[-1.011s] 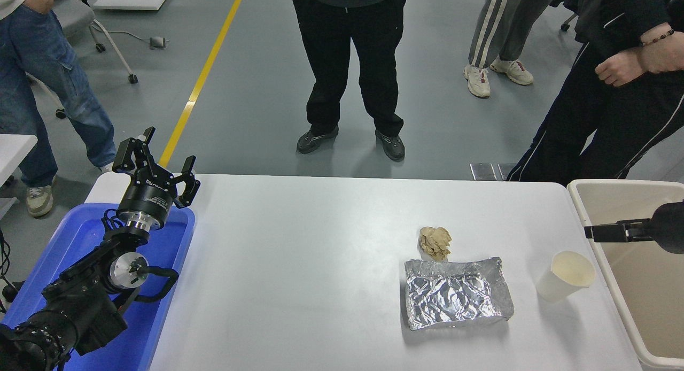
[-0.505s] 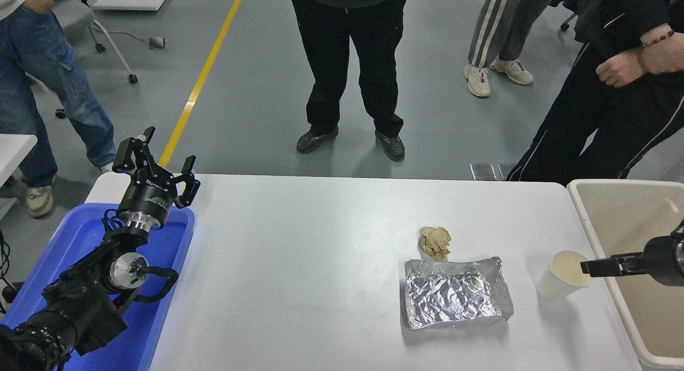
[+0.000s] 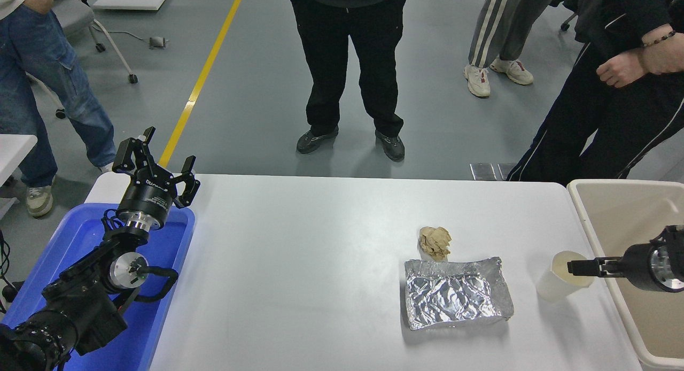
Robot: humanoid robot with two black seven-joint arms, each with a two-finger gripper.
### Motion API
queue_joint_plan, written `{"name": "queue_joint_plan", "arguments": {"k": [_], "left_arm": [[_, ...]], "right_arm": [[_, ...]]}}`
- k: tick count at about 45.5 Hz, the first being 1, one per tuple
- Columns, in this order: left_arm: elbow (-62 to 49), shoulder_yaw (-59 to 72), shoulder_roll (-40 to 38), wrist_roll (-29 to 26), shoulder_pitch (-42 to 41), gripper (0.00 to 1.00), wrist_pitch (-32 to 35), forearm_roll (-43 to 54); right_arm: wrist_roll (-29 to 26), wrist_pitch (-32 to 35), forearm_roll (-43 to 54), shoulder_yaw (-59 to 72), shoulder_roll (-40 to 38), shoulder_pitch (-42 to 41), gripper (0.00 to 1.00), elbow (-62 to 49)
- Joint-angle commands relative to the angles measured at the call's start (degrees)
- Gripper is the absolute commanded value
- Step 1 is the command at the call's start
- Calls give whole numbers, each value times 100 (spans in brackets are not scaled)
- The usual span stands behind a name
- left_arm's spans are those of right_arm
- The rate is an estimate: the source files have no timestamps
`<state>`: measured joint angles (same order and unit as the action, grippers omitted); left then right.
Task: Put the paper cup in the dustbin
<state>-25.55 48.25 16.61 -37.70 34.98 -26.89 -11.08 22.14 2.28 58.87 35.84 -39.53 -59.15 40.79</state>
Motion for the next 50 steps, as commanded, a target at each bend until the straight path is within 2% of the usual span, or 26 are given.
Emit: {"name": "queue_joint_plan", "arguments": {"k": [1, 5, 7, 8, 11, 36, 50], "left_arm": [[-2, -9, 0, 0, 0, 100, 0, 0], [-2, 0, 0, 0, 0, 100, 0, 0], [-2, 0, 0, 0, 0, 100, 0, 0], [-2, 0, 0, 0, 0, 100, 0, 0], [-2, 0, 0, 0, 0, 100, 0, 0], [-2, 0, 0, 0, 0, 100, 0, 0], [-2, 0, 0, 0, 0, 100, 0, 0]], "right_arm": [[9, -158, -51, -7, 245, 202, 71, -318], [9, -97, -42, 55, 245, 211, 35, -317], [9, -70, -42, 72, 245, 219, 13, -317], [1, -53, -51, 73, 245, 219, 7, -317], [0, -52, -51, 73, 236, 219, 0, -317], [44, -88, -68, -50, 157, 114, 0, -203], [739, -52, -481, -464, -721, -404, 0, 323]]}}
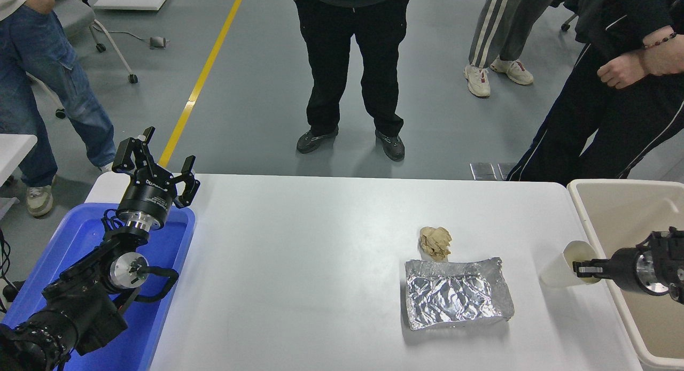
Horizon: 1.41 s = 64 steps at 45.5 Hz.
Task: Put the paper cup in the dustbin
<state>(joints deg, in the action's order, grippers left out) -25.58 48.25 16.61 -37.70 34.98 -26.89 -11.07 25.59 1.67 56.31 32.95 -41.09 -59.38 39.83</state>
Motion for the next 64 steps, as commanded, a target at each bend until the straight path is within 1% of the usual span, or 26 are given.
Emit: {"name": "queue_joint_plan", "arguments": {"k": [1, 6, 9, 13, 23, 31, 37, 54, 58, 64], "left_arm": [[0, 0, 0, 0, 0, 100, 0, 0], [0, 0, 0, 0, 0, 100, 0, 0], [0, 0, 0, 0, 0, 100, 0, 0], [0, 0, 0, 0, 0, 100, 0, 0], [0, 0, 0, 0, 0, 100, 0, 0], [0, 0, 0, 0, 0, 100, 0, 0], [0, 0, 0, 0, 0, 100, 0, 0], [0, 0, 0, 0, 0, 100, 0, 0], [0, 0, 0, 0, 0, 100, 0, 0], [9, 0, 0, 0, 0, 100, 0, 0]], "right_arm": [[412, 17, -261, -175, -663, -451, 0, 533], [421, 61, -480, -210, -1120, -873, 0, 1131], [421, 210, -542, -263, -1462, -1206, 0, 1508], [429, 368, -560, -456, -1762, -1409, 0, 1747], [421, 1203, -560, -1457, -2377, -1542, 0, 1862], [421, 1643, -560, -2038, -2703, -1585, 0, 1853], [421, 1758, -560, -2117, -2800, -1638, 0, 1862], [412, 1758, -560, -2109, -2791, -1647, 0, 1722], [394, 1740, -568, -2039, -2773, -1603, 0, 1397], [386, 1740, -761, -2012, -2528, -1323, 0, 484]]}}
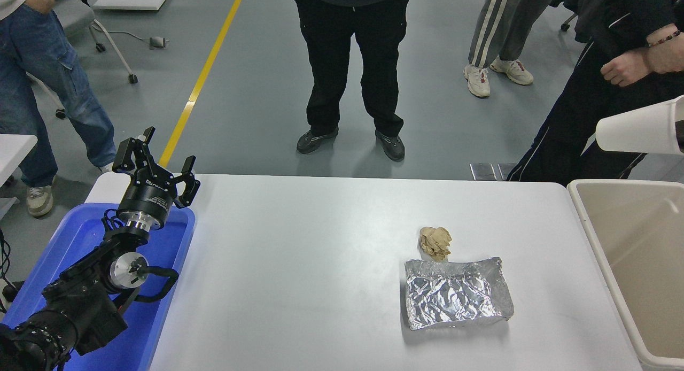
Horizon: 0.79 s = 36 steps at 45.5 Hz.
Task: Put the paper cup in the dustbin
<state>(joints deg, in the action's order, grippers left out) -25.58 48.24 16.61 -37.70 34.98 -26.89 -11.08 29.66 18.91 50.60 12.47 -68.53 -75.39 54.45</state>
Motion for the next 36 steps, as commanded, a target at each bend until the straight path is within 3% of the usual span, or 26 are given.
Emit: {"name": "queue_joint_plan", "arguments": {"k": [1, 10, 22, 36], "left_arm": [[0, 1, 0, 0, 0, 100, 0, 0], [0, 1, 0, 0, 0, 100, 0, 0], [0, 1, 0, 0, 0, 100, 0, 0], [0, 1, 0, 0, 0, 100, 0, 0]], "right_arm": [[-30, 16, -287, 37, 278, 358, 0, -1163], [-65, 34, -903, 72, 1025, 1061, 0, -2920], [-320, 34, -991, 63, 2370, 1923, 0, -5443], [-1304, -142, -1026, -42, 3153, 2327, 0, -6157]]}}
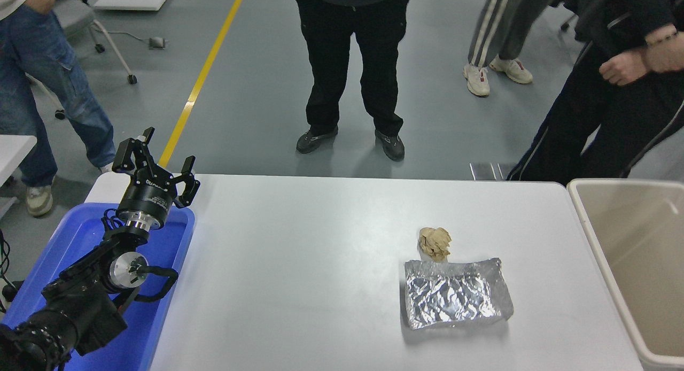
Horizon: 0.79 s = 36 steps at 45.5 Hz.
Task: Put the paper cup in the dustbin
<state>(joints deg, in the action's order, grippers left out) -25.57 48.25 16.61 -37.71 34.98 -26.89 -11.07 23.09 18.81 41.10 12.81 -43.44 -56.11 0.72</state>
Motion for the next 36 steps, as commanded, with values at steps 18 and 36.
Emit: {"name": "queue_joint_plan", "arguments": {"k": [18, 36], "left_arm": [[8, 0, 0, 0, 0, 100, 0, 0], [-1, 0, 0, 0, 0, 100, 0, 0]], "right_arm": [[-1456, -1001, -769, -77, 1592, 1348, 0, -784], [-1580, -1195, -1315, -77, 1997, 1796, 0, -775]]}}
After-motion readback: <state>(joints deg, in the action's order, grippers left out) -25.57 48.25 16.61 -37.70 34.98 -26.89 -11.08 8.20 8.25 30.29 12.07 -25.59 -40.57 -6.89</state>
